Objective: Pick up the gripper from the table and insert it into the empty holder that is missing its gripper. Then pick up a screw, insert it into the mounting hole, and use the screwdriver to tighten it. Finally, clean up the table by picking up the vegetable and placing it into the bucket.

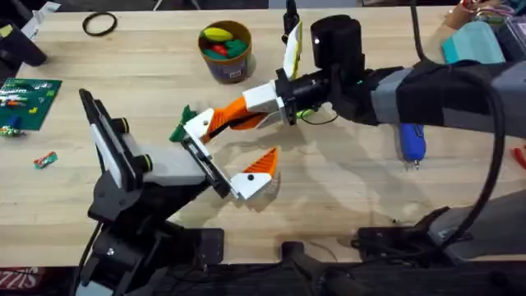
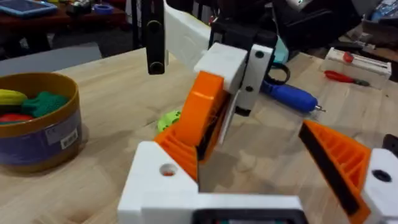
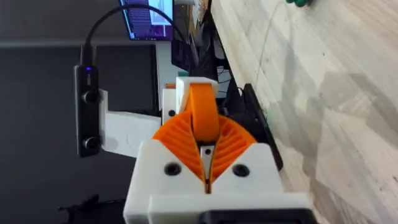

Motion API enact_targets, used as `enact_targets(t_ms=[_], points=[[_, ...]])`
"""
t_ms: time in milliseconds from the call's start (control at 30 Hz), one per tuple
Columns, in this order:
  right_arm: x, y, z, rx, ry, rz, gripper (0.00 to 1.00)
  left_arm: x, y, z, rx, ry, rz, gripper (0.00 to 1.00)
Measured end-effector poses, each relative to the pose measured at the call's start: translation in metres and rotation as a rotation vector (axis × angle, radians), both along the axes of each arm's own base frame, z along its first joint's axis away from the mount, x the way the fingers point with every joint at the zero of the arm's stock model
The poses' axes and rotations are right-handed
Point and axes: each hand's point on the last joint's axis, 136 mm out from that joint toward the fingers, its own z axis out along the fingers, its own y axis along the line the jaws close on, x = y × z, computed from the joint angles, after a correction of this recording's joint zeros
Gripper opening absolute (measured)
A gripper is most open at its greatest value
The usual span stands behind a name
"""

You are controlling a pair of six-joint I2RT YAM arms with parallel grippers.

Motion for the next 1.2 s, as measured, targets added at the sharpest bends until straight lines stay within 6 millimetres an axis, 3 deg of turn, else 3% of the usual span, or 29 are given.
enact_targets(t_ms=[167, 367, 600, 800, 1200], points=[[0.000, 0.000, 0.000, 0.000, 0.001, 0.000, 0.030, 0.000, 0.000, 0.000, 0.000, 0.000, 0.000, 0.987], [-0.004, 0.006, -0.007, -0.031, 0.011, -0.014, 0.548, -0.008, -0.006, 0.001, 0.008, -0.015, -0.057, 0.987], [-0.003, 0.004, -0.015, -0.056, 0.026, -0.037, 0.866, -0.008, -0.006, 0.001, 0.019, -0.031, -0.057, 0.987], [-0.001, 0.003, -0.016, -0.059, 0.028, -0.044, 0.984, -0.008, -0.006, 0.001, 0.022, -0.035, -0.055, 0.987], [0.008, -0.003, -0.015, -0.053, 0.025, -0.071, 0.995, -0.019, -0.014, 0.001, 0.018, -0.032, -0.134, 0.987]])
